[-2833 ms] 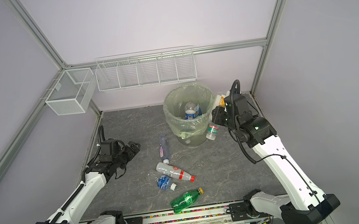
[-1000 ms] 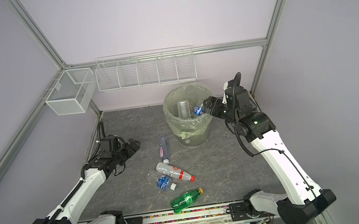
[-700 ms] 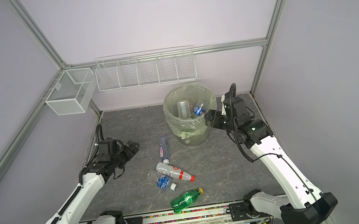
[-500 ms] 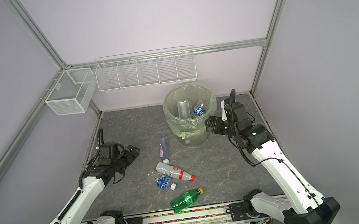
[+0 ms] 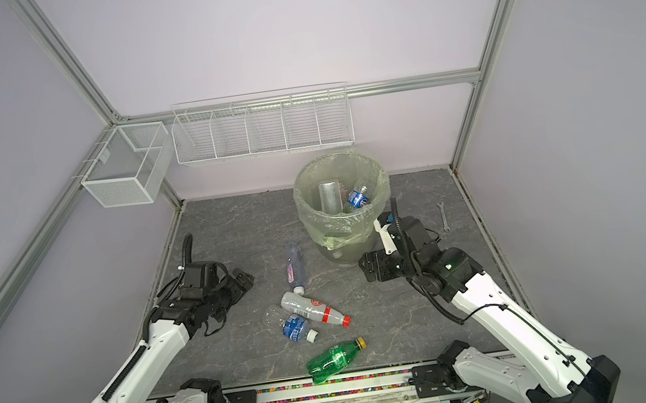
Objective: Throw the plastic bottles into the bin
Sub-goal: 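Move the right gripper down toward the green soda bottle nearest the robot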
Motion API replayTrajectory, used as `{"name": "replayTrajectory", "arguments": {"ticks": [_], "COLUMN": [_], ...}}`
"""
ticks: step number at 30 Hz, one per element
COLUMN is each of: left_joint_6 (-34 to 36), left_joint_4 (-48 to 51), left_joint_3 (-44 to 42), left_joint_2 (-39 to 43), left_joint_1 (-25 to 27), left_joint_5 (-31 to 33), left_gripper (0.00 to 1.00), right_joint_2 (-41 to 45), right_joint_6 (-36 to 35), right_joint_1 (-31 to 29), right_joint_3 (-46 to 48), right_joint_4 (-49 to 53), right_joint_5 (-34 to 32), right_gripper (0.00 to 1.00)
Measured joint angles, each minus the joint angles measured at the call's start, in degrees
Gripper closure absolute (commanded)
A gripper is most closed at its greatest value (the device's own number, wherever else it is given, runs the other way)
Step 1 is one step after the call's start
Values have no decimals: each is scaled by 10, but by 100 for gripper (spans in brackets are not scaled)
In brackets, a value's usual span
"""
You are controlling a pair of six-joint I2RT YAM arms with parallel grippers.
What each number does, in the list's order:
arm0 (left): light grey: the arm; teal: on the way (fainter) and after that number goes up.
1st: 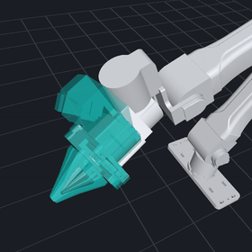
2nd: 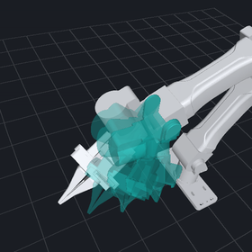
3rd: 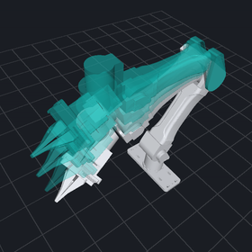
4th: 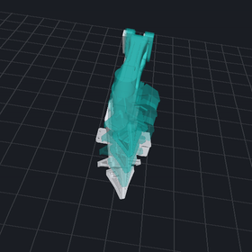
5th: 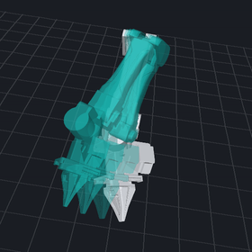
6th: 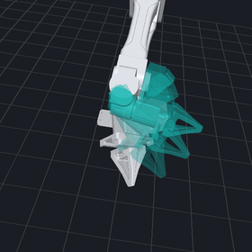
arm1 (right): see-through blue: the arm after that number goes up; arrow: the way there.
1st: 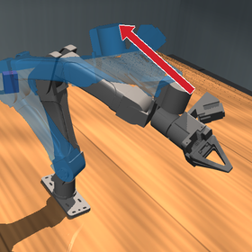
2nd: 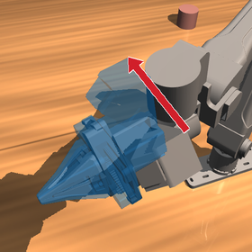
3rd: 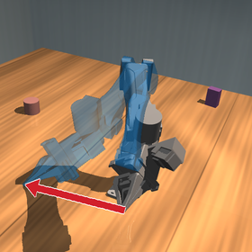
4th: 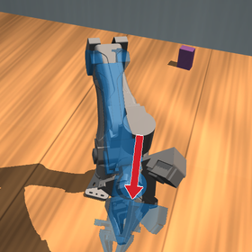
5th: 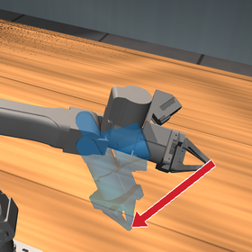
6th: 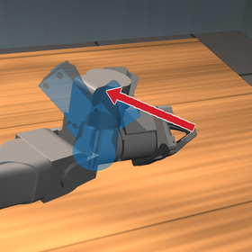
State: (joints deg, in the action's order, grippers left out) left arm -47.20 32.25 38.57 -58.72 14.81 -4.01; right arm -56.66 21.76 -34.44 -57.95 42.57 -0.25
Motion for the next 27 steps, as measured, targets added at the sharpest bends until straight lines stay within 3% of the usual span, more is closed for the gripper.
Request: {"name": "replayTrajectory", "arguments": {"ticks": [11, 21, 27], "left_joint_6": [10, 25, 36], "left_joint_4": [3, -1, -2], "left_joint_3": [4, 10, 10], "left_joint_2": [-13, -14, -14], "left_joint_1": [0, 0, -11], "left_joint_5": [1, 13, 17], "left_gripper": [0, 0, 0], "right_joint_2": [9, -65, -78], "right_joint_6": [-12, -31, -72], "right_joint_1": [-124, -280, -337], "right_joint_3": [41, 42, 57], "right_joint_4": [5, 5, -10], "right_joint_5": [-54, -107, -78], "right_gripper": [12, 12, 12]}}
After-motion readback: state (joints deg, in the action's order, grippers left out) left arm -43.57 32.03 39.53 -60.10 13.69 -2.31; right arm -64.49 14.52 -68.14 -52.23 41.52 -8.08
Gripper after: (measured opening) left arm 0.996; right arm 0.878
